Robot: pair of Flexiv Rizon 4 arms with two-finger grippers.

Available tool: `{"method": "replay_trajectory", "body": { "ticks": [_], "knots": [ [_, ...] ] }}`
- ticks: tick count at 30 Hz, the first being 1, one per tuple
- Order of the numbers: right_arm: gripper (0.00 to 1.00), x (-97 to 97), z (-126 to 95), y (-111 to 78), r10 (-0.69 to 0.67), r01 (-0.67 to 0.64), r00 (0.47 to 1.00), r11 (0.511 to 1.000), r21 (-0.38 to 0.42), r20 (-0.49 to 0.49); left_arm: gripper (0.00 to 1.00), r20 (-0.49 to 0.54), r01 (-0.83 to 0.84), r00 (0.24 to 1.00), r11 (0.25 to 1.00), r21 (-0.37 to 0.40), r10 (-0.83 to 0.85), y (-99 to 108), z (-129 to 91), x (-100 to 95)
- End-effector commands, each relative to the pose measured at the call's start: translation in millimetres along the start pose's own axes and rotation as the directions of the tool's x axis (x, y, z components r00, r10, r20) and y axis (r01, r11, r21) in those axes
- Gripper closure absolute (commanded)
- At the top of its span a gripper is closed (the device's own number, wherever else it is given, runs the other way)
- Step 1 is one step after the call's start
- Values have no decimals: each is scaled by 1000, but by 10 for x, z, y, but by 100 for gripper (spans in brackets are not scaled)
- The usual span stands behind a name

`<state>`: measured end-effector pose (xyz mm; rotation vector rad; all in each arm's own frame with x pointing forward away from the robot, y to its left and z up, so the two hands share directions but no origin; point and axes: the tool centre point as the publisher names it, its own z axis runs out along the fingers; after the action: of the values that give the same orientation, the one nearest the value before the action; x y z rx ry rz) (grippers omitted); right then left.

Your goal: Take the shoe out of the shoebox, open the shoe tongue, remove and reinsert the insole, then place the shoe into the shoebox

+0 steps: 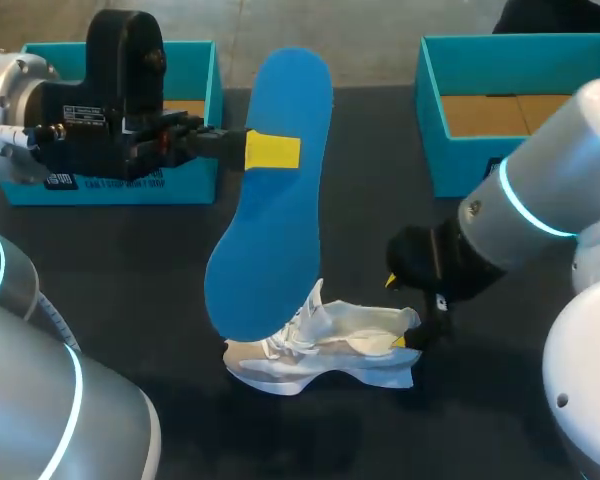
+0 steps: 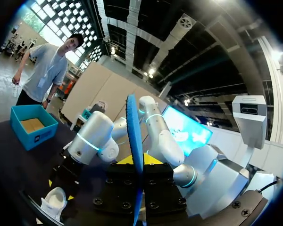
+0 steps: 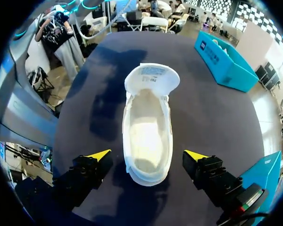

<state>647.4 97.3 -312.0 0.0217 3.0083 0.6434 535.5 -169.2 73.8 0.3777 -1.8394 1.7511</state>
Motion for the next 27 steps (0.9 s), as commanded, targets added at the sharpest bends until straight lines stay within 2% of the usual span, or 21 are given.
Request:
{"method": "replay_trajectory", "body": {
  "ticks": [1,8,14,27],
  "knots": [
    [0,-25,58,113,-1,1,1000,966,258,3,100,1,0,1000,1000,-2,0,-2,13,0],
    [0,-29,100,216,-9,10,1000,943,332,-6,100,1,0,1000,1000,-2,0,-2,13,0],
    [0,-38,122,275,-13,13,1000,933,359,-4,100,1,0,1000,1000,-2,0,-2,13,0],
    [0,6,171,59,1,1,1000,939,344,-5,100,1,0,1000,1000,-2,0,-2,13,0]
  ]
}}
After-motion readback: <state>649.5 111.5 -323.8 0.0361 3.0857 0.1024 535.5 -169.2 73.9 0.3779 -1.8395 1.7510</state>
